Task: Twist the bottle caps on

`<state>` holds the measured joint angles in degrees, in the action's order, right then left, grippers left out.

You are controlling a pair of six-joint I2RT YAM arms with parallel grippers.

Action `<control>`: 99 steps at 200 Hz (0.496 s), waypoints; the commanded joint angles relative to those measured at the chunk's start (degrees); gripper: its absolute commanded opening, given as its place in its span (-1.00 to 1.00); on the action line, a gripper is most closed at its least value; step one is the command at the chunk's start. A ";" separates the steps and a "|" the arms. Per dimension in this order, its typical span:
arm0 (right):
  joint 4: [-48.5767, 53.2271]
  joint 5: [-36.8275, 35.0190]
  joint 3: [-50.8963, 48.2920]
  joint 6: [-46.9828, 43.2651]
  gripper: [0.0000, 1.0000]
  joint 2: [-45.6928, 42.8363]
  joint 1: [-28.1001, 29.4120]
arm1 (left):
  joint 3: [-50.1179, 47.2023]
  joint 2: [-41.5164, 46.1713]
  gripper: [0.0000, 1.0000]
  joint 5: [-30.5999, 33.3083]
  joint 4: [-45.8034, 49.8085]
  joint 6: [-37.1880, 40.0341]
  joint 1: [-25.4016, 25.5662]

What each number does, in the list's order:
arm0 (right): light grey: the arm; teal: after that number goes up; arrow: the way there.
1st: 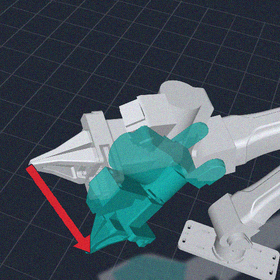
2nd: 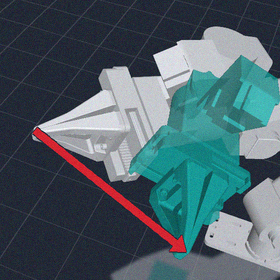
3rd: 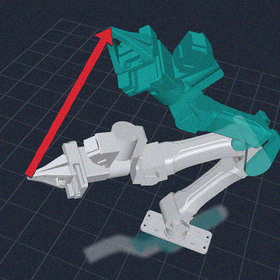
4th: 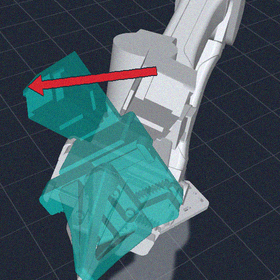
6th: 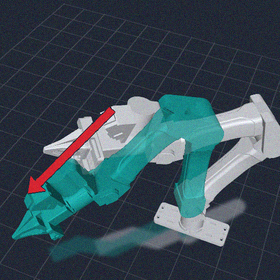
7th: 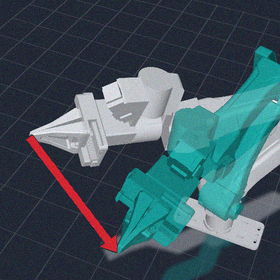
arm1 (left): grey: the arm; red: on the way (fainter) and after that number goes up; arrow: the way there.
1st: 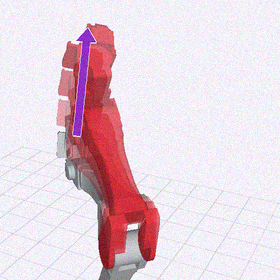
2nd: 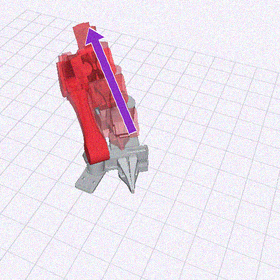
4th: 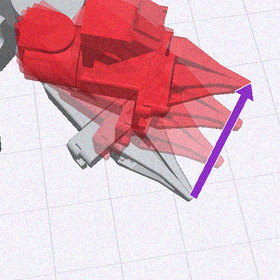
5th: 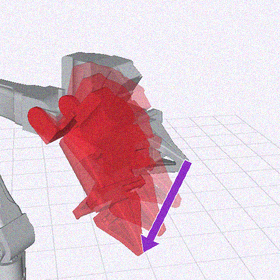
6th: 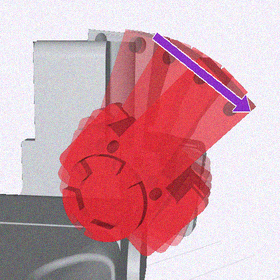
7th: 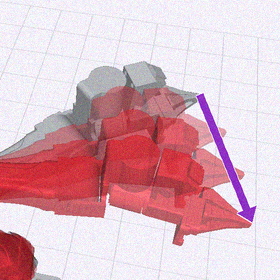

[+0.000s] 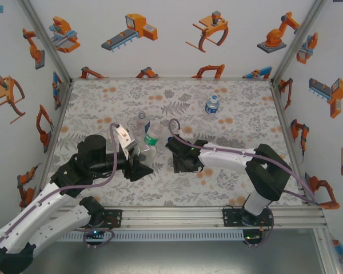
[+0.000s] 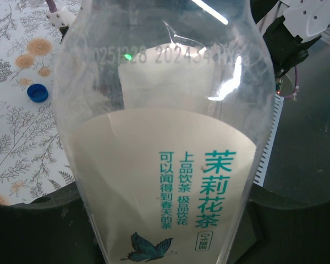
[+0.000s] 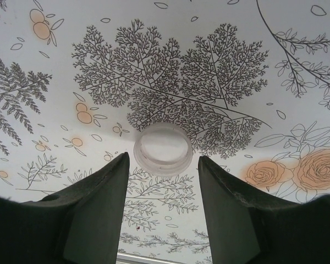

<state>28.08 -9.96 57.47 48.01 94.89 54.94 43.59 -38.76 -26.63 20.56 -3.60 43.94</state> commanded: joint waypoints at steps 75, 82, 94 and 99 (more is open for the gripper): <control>-0.82 0.77 1.11 -0.37 -0.02 -1.51 -0.24 | -0.02 0.34 -1.00 -0.81 -1.41 -0.37 -0.02; -0.92 0.88 1.07 -0.42 -0.01 -1.43 -0.22 | 0.01 0.26 -1.00 -0.79 -1.40 -0.43 -0.02; -1.05 0.95 1.20 -0.40 0.01 -1.41 -0.18 | -0.04 0.28 -1.00 -0.79 -1.44 -0.44 -0.06; -1.09 1.01 1.27 -0.42 0.01 -1.45 -0.21 | 0.00 0.27 -1.00 -0.84 -1.40 -0.37 -0.06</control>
<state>27.55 -9.50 57.47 48.01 94.89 54.94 43.59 -39.03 -26.63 20.58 -3.60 43.94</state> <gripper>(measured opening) 0.500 0.552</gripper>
